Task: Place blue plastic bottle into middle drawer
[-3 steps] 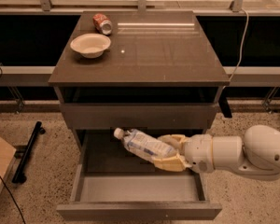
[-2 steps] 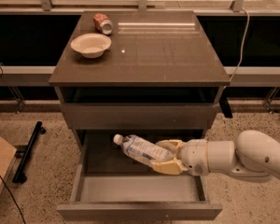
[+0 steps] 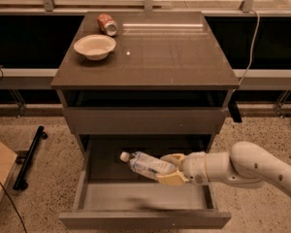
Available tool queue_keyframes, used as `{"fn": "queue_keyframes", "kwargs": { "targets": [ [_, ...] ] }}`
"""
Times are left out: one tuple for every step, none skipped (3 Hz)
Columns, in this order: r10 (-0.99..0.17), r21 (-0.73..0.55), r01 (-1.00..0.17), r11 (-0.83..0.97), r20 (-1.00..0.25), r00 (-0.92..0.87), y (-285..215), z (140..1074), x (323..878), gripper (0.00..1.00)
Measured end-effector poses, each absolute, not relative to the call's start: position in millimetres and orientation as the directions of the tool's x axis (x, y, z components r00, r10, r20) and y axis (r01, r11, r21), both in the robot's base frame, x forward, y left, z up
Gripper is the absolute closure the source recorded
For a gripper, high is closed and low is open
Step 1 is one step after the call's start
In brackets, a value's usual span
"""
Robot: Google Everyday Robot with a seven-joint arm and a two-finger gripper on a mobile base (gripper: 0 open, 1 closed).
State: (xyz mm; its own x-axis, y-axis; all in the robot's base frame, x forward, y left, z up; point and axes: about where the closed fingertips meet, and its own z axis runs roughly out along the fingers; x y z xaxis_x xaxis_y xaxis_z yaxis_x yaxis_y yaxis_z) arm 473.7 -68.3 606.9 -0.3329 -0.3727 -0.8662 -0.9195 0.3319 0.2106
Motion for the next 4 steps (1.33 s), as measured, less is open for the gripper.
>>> {"fn": "queue_keyframes", "kwargs": {
  "targets": [
    [-0.376,0.232,-0.915,0.329,-0.857,-0.352,-71,581,480,1.0],
    [-0.38,0.268,-0.905,0.331,-0.84,-0.388,-75,550,484,1.0],
    [-0.369,0.312,-0.884,0.347,-0.822,-0.435,-80,514,489,1.0],
    [-0.363,0.34,-0.872,0.353,-0.809,-0.462,-82,490,492,1.0]
  ]
}}
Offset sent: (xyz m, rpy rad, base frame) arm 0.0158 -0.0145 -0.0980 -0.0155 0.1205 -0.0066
